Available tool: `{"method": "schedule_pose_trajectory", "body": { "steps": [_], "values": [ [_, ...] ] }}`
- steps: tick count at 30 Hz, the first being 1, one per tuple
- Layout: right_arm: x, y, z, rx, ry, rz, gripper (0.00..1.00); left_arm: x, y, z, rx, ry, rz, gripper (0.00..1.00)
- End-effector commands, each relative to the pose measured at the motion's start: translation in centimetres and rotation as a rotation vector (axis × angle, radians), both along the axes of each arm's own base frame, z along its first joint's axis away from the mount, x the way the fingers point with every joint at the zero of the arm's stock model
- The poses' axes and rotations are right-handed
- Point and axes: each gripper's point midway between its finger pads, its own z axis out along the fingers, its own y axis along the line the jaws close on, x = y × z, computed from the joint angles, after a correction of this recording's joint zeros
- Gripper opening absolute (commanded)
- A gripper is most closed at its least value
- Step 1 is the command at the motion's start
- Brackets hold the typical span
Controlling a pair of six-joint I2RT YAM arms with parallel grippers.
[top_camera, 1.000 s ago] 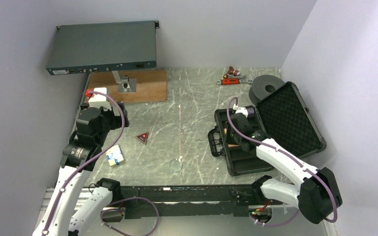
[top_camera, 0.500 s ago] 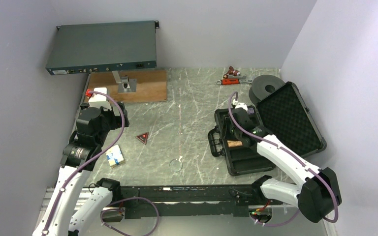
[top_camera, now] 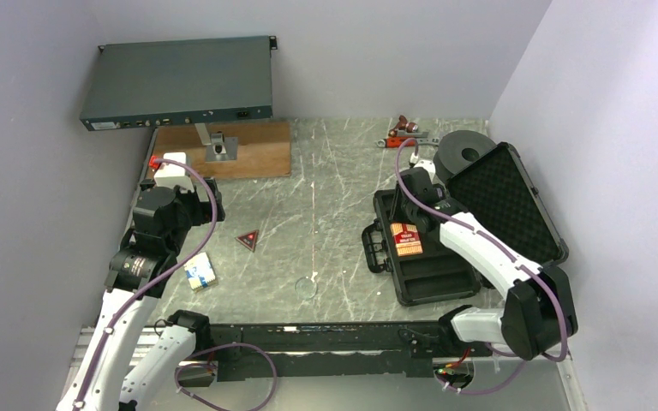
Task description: Pack up texas hold em set
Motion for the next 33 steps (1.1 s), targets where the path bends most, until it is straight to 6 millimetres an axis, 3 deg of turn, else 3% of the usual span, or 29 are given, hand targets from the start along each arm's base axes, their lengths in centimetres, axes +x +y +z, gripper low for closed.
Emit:
{"method": "schedule_pose_trajectory", "body": {
  "steps": [1, 10, 23, 28, 33],
  "values": [
    [2.6, -0.5, 1.7, 0.016, -0.071, -0.032, 0.33, 0.1, 0.2, 1.7, -0.001, -0.058, 0.003, 0.99],
    [2.9, -1.3, -1.0, 0.031, -0.010, -0.042, 0.24, 0.1, 0.1, 1.6, -0.002, -0.056, -0.001, 0.99],
    [-1.2, -2.4, -6.1, 0.014, 0.107, -0.040, 0.23, 0.2, 0.1, 1.6, -0.001, -0.052, 0.001, 0.99],
    [-2.1, -2.9, -6.5, 0.007, 0.114, -0.046, 0.24, 0.2, 0.1, 1.5, 0.000, -0.052, 0.000, 0.99],
    [-1.7, -2.7, -5.2, 0.016, 0.088, -0.037, 0.28, 0.2, 0.1, 1.5, 0.001, -0.051, 0.002, 0.99]
  ]
}}
